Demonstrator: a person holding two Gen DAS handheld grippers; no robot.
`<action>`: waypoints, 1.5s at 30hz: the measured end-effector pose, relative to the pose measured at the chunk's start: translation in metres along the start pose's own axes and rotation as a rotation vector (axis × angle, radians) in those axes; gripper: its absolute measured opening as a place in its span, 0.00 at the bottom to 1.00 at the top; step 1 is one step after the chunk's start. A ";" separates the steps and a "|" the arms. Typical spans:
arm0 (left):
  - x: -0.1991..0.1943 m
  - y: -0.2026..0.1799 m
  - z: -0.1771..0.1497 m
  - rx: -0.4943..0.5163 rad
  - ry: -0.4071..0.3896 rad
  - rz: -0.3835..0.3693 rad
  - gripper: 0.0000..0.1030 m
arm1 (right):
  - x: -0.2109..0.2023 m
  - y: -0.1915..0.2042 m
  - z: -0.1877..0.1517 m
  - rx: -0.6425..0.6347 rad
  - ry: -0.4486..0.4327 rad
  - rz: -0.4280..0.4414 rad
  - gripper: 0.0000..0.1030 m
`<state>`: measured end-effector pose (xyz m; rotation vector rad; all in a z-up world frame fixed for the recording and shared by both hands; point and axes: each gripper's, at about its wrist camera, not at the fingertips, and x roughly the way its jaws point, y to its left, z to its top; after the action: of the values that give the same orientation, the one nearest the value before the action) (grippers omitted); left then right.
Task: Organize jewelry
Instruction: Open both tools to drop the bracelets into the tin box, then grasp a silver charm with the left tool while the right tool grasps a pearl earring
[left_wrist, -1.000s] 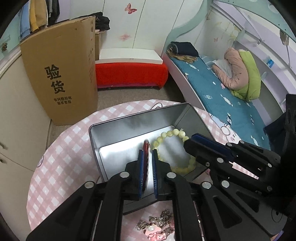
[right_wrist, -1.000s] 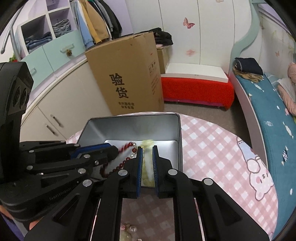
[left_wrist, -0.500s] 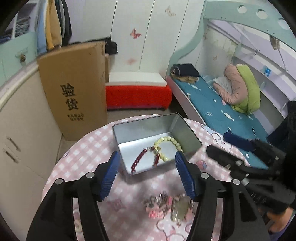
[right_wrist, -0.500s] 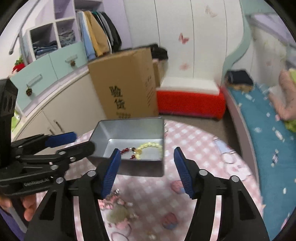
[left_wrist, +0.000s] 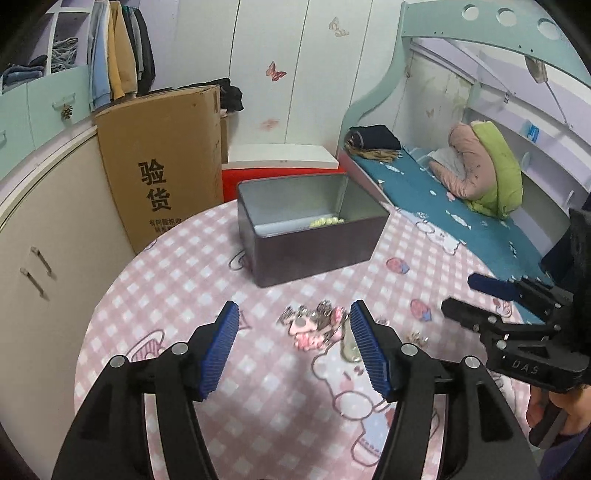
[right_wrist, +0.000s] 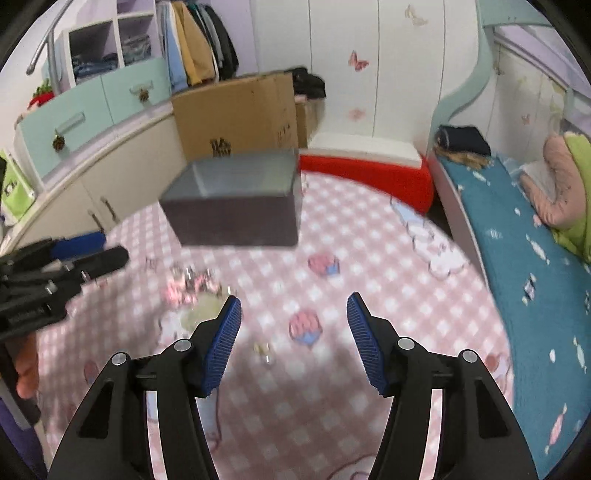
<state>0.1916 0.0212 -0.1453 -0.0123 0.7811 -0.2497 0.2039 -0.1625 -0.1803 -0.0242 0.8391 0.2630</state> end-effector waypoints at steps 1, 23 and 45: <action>0.001 0.003 -0.002 0.000 0.004 0.007 0.58 | 0.004 0.002 -0.002 -0.007 0.015 0.001 0.57; 0.068 -0.004 -0.020 0.075 0.161 0.048 0.58 | 0.027 0.007 -0.023 -0.061 0.073 -0.002 0.57; 0.082 0.008 -0.004 0.108 0.164 0.078 0.14 | 0.031 0.008 -0.024 -0.056 0.076 0.024 0.57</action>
<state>0.2466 0.0109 -0.2062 0.1415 0.9283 -0.2204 0.2041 -0.1514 -0.2183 -0.0764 0.9074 0.3100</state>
